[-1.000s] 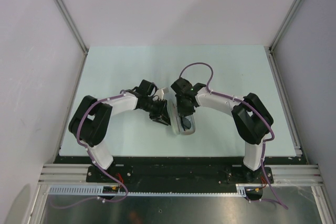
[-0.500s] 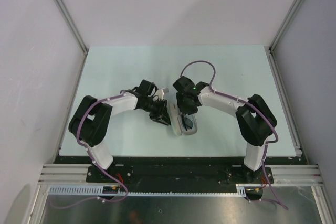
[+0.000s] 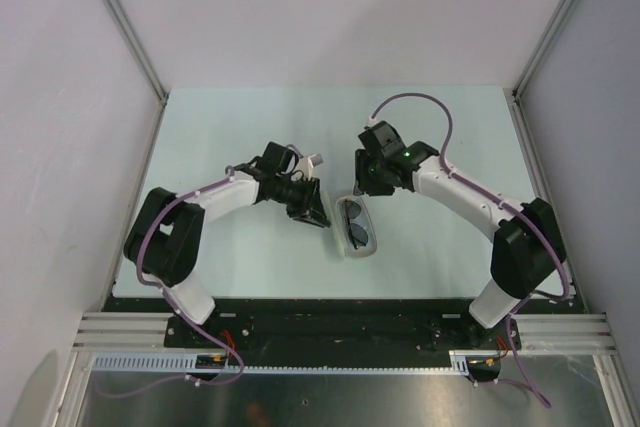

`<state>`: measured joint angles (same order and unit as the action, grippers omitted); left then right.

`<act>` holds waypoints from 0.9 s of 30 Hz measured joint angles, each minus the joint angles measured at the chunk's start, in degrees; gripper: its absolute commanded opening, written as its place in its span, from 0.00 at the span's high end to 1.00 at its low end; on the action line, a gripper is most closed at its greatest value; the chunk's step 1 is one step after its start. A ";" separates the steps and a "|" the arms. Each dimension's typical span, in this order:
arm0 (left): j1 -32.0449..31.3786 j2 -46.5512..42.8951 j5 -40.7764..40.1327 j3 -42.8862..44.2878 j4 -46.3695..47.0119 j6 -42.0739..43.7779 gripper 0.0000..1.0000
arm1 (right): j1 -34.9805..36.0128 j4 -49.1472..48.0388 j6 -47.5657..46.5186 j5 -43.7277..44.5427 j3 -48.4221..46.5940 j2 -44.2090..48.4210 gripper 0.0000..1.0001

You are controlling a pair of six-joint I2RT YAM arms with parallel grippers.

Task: Organize the sunglasses

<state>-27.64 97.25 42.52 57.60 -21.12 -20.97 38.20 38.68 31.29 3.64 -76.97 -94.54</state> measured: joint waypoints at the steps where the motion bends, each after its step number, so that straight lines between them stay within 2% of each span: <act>1: 0.00 -0.46 0.20 0.39 0.02 -0.02 0.67 | -0.44 0.11 0.00 -0.04 0.02 0.57 0.54; 8: -1.27 -0.57 0.85 3.63 0.00 -0.07 0.62 | -2.60 0.98 -0.50 -0.04 0.02 2.75 0.52; 19: -5.20 5.25 0.44 9.11 -0.02 -1.38 0.59 | -4.48 2.43 -4.85 -1.11 0.02 5.01 0.44; 23: -5.99 6.62 -0.37 10.91 -0.02 -1.99 0.51 | -5.35 2.36 -7.13 -3.10 0.35 5.31 0.41; 27: -6.78 7.28 -1.81 12.04 -0.02 -2.62 0.47 | -5.77 2.01 -9.46 -6.40 1.46 5.68 0.42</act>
<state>-34.41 104.53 40.71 69.65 -21.15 -23.59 32.42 40.69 21.82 -2.76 -75.50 -88.86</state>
